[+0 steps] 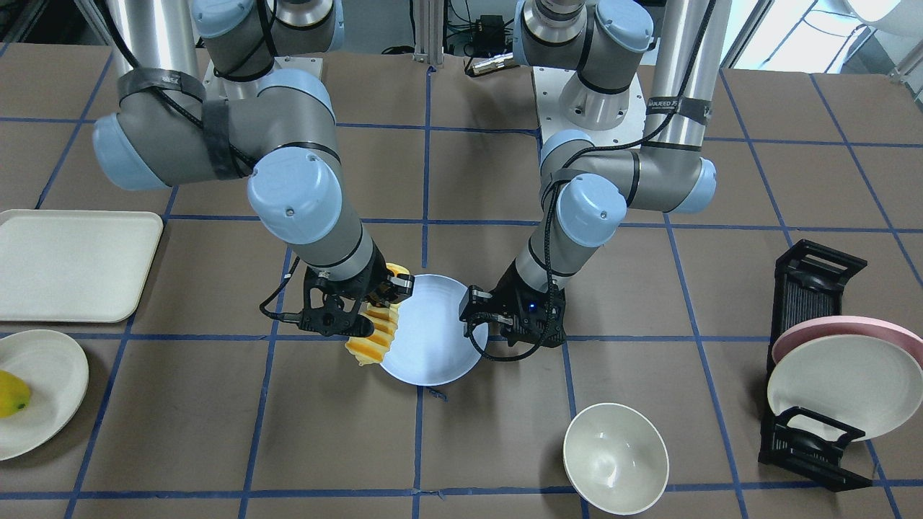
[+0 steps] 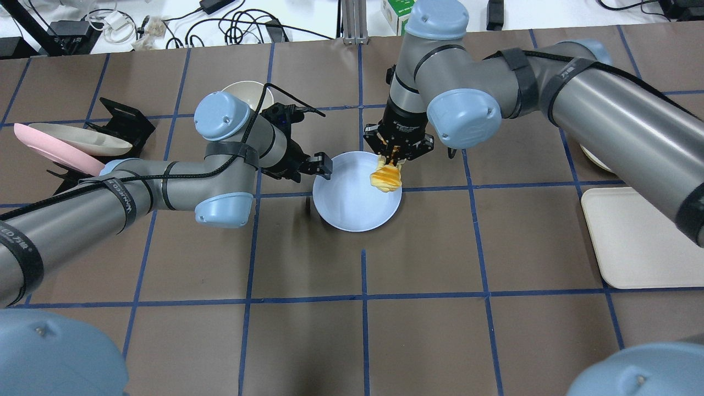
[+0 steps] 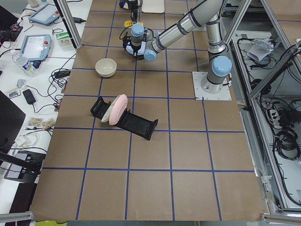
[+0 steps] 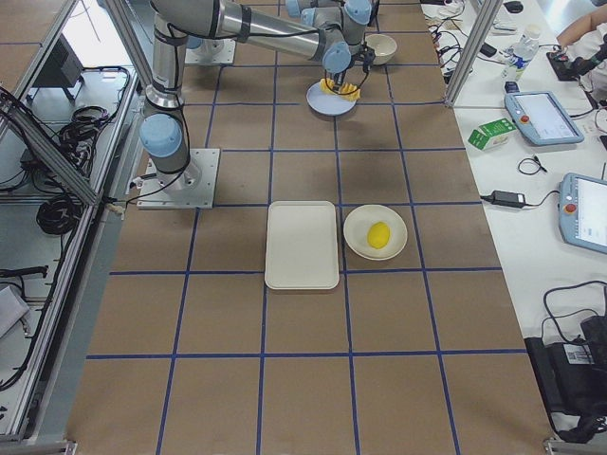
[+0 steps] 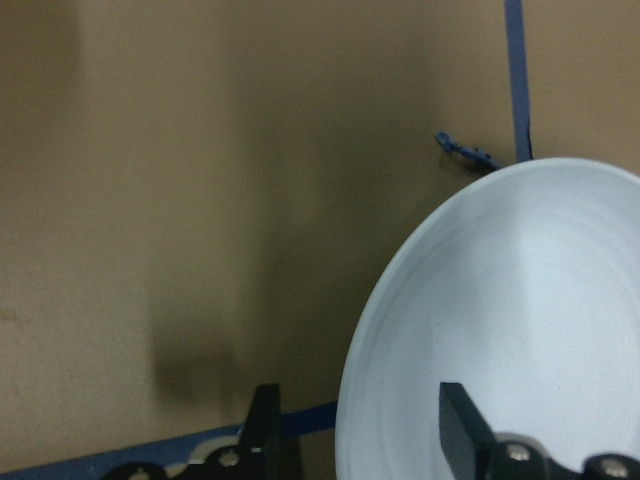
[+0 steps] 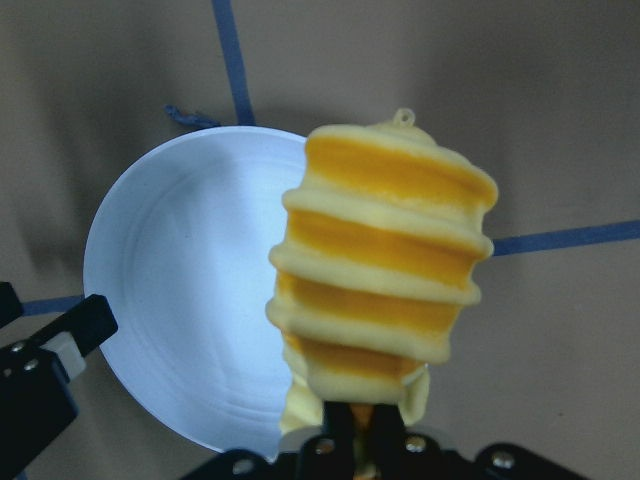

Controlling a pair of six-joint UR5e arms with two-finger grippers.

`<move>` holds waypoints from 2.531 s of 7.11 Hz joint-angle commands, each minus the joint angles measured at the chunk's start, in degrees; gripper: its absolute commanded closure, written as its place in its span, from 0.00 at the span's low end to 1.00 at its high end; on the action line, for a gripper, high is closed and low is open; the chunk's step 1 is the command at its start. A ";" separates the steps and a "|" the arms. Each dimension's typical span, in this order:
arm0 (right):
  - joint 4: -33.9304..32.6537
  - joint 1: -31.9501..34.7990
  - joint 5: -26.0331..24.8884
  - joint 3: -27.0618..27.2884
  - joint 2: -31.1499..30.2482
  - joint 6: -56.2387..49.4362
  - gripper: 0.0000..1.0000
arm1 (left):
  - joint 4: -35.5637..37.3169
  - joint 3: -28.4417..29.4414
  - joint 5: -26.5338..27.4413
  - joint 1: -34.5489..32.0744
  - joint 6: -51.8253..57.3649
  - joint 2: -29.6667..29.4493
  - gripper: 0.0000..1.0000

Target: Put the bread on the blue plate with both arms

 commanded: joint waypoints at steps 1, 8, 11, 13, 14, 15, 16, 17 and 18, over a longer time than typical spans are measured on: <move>-5.95 3.08 0.29 1.91 4.14 3.11 1.00 | -12.69 4.79 5.43 0.54 0.72 6.37 0.00; 0.38 -0.22 -0.84 -0.09 2.42 -4.74 0.00 | -49.20 23.90 12.40 0.63 0.73 18.44 0.00; 14.16 -10.77 -5.31 -1.85 -10.29 -17.83 0.00 | -48.40 25.66 18.81 0.46 0.73 16.95 0.00; 17.83 -10.62 -12.19 -1.34 -22.31 -19.20 0.00 | -48.49 25.93 18.73 0.28 0.11 16.86 0.00; 18.01 -10.62 -12.19 -0.37 -25.77 -18.59 0.00 | -48.40 25.93 18.82 0.28 0.11 16.86 0.00; 16.88 -11.05 -12.80 0.42 -23.98 -19.28 0.00 | -48.49 25.93 18.82 0.28 0.29 16.86 0.00; 16.96 -11.58 -12.02 -2.01 -21.70 -18.59 0.00 | -48.49 25.84 18.99 0.28 0.55 16.95 0.00; 17.65 -11.58 -12.27 -6.04 -19.50 -18.49 0.00 | -48.49 25.84 18.99 0.28 0.64 17.03 0.00; 18.79 -11.50 -12.19 -9.21 -16.87 -18.58 0.00 | -48.49 25.75 18.82 0.28 0.55 17.03 0.00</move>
